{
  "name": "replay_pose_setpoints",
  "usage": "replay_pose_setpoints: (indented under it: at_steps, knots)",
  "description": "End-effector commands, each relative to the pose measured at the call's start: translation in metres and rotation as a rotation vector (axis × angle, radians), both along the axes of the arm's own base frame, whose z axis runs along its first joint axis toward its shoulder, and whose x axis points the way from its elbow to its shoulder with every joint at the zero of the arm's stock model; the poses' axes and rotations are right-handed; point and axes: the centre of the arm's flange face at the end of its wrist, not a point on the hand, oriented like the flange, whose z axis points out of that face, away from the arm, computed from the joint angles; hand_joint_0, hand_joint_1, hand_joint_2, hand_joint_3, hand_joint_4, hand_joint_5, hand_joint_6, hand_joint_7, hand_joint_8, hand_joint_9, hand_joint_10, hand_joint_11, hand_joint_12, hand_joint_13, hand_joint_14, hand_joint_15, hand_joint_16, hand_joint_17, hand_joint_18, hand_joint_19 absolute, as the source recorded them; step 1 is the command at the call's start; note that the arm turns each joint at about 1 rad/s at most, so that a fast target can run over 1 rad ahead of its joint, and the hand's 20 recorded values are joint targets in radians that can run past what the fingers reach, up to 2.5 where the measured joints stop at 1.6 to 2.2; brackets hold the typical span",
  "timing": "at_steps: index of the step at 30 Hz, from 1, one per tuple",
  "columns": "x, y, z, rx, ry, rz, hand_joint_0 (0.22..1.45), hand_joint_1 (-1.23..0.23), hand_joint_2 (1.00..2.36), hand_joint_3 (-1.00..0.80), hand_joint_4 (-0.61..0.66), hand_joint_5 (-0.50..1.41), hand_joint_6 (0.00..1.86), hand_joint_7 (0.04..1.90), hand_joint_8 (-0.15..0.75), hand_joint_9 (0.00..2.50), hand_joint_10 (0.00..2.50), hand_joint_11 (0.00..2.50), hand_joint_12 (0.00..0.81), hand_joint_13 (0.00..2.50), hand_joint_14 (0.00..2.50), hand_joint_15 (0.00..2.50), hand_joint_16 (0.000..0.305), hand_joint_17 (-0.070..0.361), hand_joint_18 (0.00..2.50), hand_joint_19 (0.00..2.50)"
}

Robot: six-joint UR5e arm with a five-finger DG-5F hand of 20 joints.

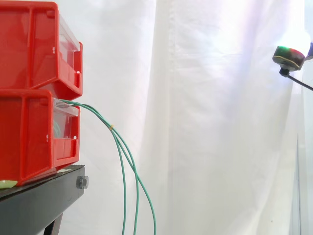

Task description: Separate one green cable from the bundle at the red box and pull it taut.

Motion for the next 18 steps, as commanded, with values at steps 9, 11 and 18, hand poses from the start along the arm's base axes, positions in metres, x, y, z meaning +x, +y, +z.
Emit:
replay_pose_setpoints:
  at_steps: [9,11,18]
  knots:
    - [0.017,0.003,-0.009,-0.231,-0.015,-0.012,0.34,-0.52,1.0,-0.5,0.21,-0.24,0.5,0.66,0.418,1.47,0.01,0.37,0.564,1.5,0.01,0.5,0.088,0.198,2.08,0.04]
    - [0.03,0.003,-0.023,-0.229,0.005,0.004,0.34,-0.52,1.0,-0.5,0.21,-0.24,0.5,0.66,0.414,1.47,0.01,0.37,0.561,1.5,0.02,0.51,0.086,0.195,2.06,0.06]
    - [0.082,0.008,-0.037,-0.242,0.02,0.096,0.34,-0.52,1.0,-0.5,0.22,-0.23,0.5,0.65,0.422,1.49,0.01,0.36,0.562,1.56,0.02,0.53,0.083,0.186,2.19,0.12]
